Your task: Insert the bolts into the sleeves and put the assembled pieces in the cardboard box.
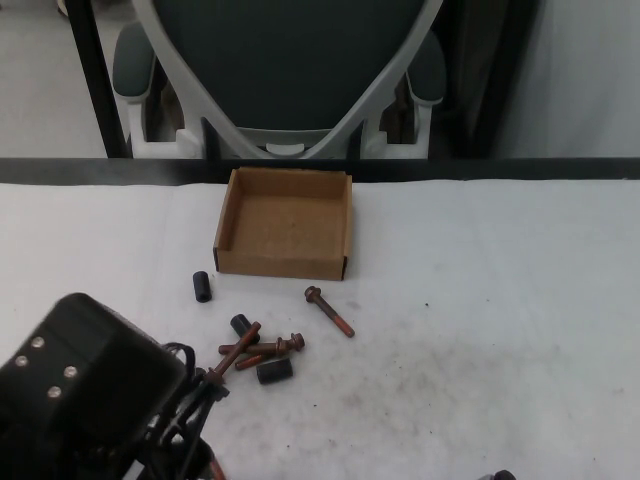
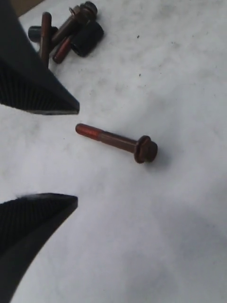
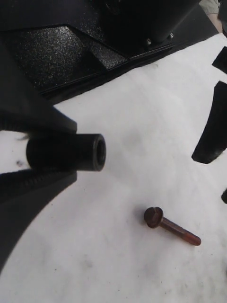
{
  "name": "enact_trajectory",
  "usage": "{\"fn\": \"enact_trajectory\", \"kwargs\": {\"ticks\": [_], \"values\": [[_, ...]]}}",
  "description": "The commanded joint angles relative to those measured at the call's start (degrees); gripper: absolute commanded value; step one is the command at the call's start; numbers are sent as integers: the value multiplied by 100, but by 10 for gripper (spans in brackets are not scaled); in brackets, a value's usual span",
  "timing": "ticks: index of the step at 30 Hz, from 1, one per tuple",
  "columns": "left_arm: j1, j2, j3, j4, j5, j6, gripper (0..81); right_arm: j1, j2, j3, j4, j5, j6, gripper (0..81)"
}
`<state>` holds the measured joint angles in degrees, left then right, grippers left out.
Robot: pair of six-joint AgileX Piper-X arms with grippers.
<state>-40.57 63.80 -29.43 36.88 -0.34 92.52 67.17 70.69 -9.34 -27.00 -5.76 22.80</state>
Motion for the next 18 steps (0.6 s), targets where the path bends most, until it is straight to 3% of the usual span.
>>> {"fn": "enact_trajectory", "kwargs": {"ticks": [1,10,18], "values": [[-15,297,-40,-251,-231,86,489,-15,-45,-59,-27,-16,-2,2],[-67,664,-40,-626,-124,109,488,-15,-45,-59,-27,-16,-2,2],[-287,704,-40,-968,-103,177,439,-15,-45,-59,-27,-16,-90,2]]}}
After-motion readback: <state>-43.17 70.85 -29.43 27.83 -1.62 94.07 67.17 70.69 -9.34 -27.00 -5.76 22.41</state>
